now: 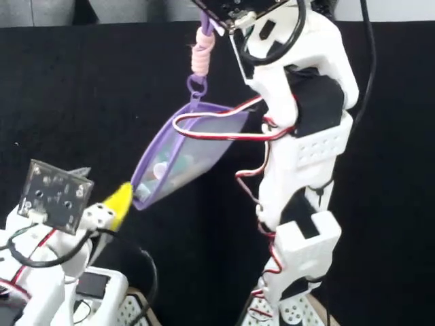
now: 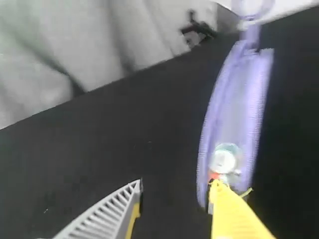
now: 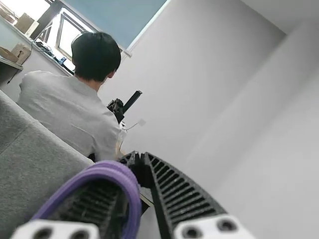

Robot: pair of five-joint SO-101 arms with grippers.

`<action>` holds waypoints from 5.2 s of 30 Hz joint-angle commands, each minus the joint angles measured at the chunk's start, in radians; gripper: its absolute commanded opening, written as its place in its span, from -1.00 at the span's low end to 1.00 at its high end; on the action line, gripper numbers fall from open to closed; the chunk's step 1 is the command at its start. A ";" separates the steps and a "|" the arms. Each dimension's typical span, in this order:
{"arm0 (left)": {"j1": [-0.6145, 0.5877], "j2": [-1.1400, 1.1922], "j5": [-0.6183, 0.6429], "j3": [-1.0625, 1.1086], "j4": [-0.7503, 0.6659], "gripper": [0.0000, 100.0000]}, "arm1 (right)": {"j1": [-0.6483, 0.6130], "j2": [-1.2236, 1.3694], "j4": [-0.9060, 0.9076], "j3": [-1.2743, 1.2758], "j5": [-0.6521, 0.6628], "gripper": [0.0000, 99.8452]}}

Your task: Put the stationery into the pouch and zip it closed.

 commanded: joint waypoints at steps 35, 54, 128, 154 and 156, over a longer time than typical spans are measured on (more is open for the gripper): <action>0.679 -0.121 0.207 -0.081 0.028 -0.55 | -0.206 0.010 -0.035 -0.036 -0.005 -0.98; 0.547 -0.496 0.209 0.193 0.026 -0.55 | -0.339 0.007 -0.009 -0.044 0.029 -0.98; 0.120 -0.121 0.092 -0.157 0.015 -0.55 | -0.201 -0.202 0.238 -0.062 -0.055 -0.98; -0.351 0.083 -0.322 0.211 0.023 -0.55 | -0.201 -0.193 0.236 -0.053 -0.055 -0.98; -0.349 0.080 -0.321 0.209 0.015 -0.55 | -0.201 -0.194 0.236 -0.053 -0.055 -0.98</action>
